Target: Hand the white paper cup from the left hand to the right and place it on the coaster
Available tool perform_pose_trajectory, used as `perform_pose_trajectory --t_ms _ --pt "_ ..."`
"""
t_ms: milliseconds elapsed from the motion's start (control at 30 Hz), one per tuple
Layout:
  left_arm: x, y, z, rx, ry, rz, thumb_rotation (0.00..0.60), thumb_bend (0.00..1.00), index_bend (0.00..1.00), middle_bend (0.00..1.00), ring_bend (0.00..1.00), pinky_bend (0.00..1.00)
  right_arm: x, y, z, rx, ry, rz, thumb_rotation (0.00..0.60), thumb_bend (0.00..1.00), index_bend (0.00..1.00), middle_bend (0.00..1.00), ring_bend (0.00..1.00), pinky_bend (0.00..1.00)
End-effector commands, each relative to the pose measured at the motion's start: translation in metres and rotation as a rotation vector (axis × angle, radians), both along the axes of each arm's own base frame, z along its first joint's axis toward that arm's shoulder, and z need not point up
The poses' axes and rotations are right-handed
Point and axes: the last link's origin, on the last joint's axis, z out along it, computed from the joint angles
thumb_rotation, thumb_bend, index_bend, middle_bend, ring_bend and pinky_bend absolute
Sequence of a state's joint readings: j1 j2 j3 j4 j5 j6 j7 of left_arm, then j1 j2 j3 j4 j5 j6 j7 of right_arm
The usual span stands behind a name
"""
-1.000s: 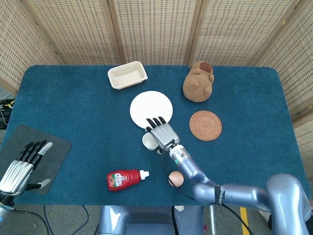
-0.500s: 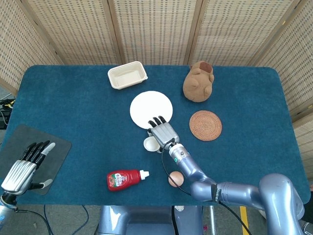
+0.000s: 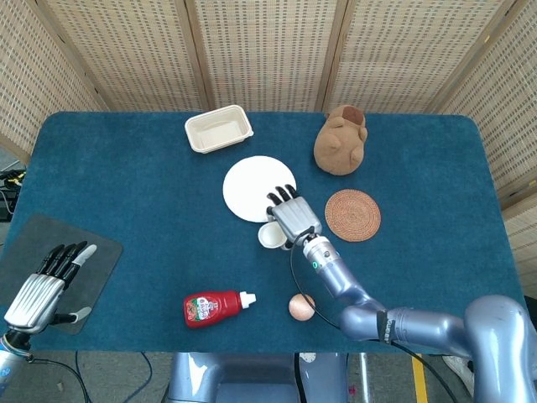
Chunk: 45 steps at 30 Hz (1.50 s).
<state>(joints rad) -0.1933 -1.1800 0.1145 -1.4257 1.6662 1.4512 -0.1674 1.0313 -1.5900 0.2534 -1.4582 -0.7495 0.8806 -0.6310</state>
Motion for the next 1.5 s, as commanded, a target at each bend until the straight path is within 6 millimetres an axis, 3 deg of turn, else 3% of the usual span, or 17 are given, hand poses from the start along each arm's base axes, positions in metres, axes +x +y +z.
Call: perform_pose_trajectory --t_ms 33,267,467,767,1200,1300,1367,1500 --pt "0.0 0.0 0.0 0.001 0.0 0.0 0.6 0.14 0.0 0.0 0.0 0.0 -0.019 -0.007 0.024 -0.056 0.03 -0.041 0.6 0.02 0.46 0.13 0.0 0.0" --pt "0.001 -0.001 -0.001 -0.002 0.006 -0.006 0.6 0.14 0.0 0.0 0.0 0.0 -0.068 -0.013 0.063 -0.129 0.071 -0.157 0.6 0.02 0.46 0.13 0.0 0.0" --pt "0.004 -0.003 -0.004 -0.007 0.015 -0.015 0.6 0.14 0.0 0.0 0.0 0.0 -0.104 -0.015 0.08 -0.152 0.082 -0.24 0.6 0.02 0.46 0.13 0.0 0.0" --pt "0.007 -0.005 -0.006 -0.012 0.022 -0.018 0.6 0.14 0.0 0.0 0.0 0.0 -0.136 -0.027 0.076 -0.164 0.011 -0.309 0.6 0.02 0.46 0.13 0.0 0.0" --pt "0.005 -0.001 -0.012 -0.034 0.036 -0.003 0.6 0.14 0.0 0.0 0.0 0.0 -0.155 -0.047 0.067 -0.156 0.007 -0.347 0.6 0.02 0.44 0.12 0.0 0.0" --pt "0.004 -0.001 -0.012 -0.033 0.035 0.0 0.6 0.14 0.0 0.0 0.0 0.0 -0.155 -0.048 0.064 -0.154 0.008 -0.347 0.6 0.02 0.35 0.06 0.0 0.0" --pt "0.004 -0.001 -0.011 -0.033 0.036 0.001 0.6 0.14 0.0 0.0 0.0 0.0 -0.156 -0.048 0.063 -0.152 0.011 -0.347 0.6 0.02 0.24 0.01 0.0 0.0" --pt "0.004 -0.001 -0.011 -0.034 0.033 0.001 0.6 0.14 0.0 0.0 0.0 0.0 -0.159 -0.046 0.063 -0.151 0.029 -0.351 0.6 0.02 0.12 0.0 0.0 0.0"
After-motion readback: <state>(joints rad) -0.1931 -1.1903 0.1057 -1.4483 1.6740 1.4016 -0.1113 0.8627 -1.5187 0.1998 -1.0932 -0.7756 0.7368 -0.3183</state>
